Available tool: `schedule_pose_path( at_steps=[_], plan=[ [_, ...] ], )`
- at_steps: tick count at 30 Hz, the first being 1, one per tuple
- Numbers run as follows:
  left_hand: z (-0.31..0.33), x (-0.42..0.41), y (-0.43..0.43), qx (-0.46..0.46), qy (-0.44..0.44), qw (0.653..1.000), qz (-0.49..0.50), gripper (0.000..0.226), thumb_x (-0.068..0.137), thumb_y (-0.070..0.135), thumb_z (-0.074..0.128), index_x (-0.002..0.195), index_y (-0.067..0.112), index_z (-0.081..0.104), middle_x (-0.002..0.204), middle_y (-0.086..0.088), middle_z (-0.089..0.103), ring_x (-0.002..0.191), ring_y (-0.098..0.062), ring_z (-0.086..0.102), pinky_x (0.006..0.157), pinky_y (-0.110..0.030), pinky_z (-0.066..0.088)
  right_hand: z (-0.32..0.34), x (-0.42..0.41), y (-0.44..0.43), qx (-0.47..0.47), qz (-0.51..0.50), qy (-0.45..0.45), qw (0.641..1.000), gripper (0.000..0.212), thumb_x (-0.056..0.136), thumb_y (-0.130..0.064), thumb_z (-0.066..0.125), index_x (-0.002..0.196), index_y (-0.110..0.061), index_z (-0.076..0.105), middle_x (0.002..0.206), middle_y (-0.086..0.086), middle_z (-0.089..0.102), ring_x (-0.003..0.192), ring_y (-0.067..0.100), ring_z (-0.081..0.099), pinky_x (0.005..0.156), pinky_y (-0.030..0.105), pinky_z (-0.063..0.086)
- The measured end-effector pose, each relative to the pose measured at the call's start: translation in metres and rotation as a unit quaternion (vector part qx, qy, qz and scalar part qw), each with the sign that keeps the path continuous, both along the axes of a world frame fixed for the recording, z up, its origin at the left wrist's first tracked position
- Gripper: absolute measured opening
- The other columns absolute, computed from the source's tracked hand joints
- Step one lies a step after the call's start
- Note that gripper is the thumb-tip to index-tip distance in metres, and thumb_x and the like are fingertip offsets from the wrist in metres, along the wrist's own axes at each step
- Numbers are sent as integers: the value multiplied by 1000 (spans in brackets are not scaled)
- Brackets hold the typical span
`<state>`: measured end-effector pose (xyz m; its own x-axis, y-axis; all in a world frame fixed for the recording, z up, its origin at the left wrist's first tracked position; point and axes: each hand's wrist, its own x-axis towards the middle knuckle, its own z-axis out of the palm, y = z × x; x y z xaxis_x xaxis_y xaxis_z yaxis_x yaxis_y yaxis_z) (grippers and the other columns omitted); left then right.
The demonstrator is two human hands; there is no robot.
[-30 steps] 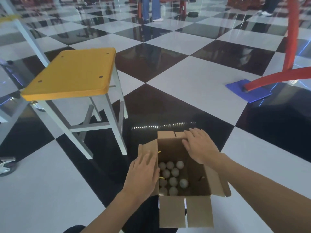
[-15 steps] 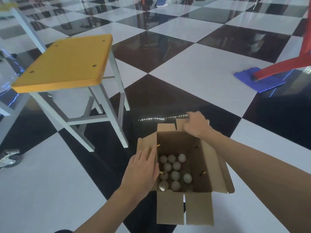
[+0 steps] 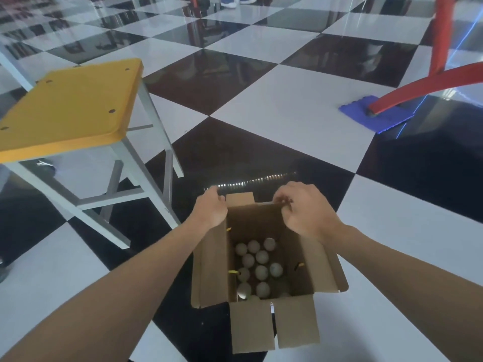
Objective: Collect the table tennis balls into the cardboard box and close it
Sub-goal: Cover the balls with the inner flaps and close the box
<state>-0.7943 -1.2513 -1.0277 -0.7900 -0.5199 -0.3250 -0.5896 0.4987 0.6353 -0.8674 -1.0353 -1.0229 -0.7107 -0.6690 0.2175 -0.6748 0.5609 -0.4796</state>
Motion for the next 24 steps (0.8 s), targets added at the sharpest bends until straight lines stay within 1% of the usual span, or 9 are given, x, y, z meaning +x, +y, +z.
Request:
schedule_pose_path(
  at_steps=[2,5,7,10,12,14,16,19,24],
  plan=[
    [-5,-5,-3,41,-10,999,27,45,102,14,48,146,11,39,140,-11,51,127,-26,49,92,-28,37,-8,10,11,58,47,47,996,18,77,-22,60,94,-22,66,96,-6,62,88,15,54,87,31,48],
    [-9,-8,-2,95,33,992,81,28,99,7,51,125,15,58,122,-6,58,122,-25,52,90,-28,36,-20,20,20,169,90,60,980,30,79,-34,48,102,-22,64,111,-6,58,103,19,50,93,41,47],
    [-8,-6,1,129,88,982,110,34,97,3,53,129,13,59,119,0,62,113,-19,55,91,-26,38,-24,23,21,179,96,58,977,31,80,-35,47,105,-23,62,116,-6,55,109,18,48,94,43,46],
    [-6,5,-1,75,170,981,56,30,95,6,60,120,21,69,117,4,68,109,-11,60,94,-25,46,-24,24,21,169,103,73,978,29,81,-33,50,106,-23,61,117,-5,57,110,18,49,95,43,46],
    [-4,23,-4,5,216,976,-19,26,93,5,62,108,23,73,106,10,71,96,1,62,88,-15,47,-25,26,23,166,106,83,977,28,81,-32,50,104,-22,62,116,-4,58,109,18,51,96,42,46],
    [-6,44,-10,-68,242,960,-122,29,93,0,61,111,20,73,109,9,71,100,3,61,95,-15,47,-25,30,26,167,110,101,975,28,82,-31,47,104,-22,62,117,-4,59,110,19,52,98,36,43],
    [-14,64,-16,-163,214,933,-238,41,93,-3,57,125,21,67,130,4,64,123,-7,53,115,-25,32,-27,36,29,174,111,126,970,29,85,-32,48,108,-21,63,123,-1,60,116,20,52,103,32,34],
    [-23,80,-20,-278,137,885,-348,62,92,-3,56,148,22,43,156,2,36,146,-16,26,120,-26,9,-29,48,34,197,105,152,963,32,90,-30,53,117,-17,62,134,6,58,125,25,52,109,35,27],
    [-25,87,-8,-333,91,856,-384,55,104,27,37,156,19,21,164,0,15,152,-16,5,124,-37,8,-17,64,46,191,167,139,957,32,91,-32,63,119,-19,62,126,3,60,114,21,56,101,34,44]
  ],
)
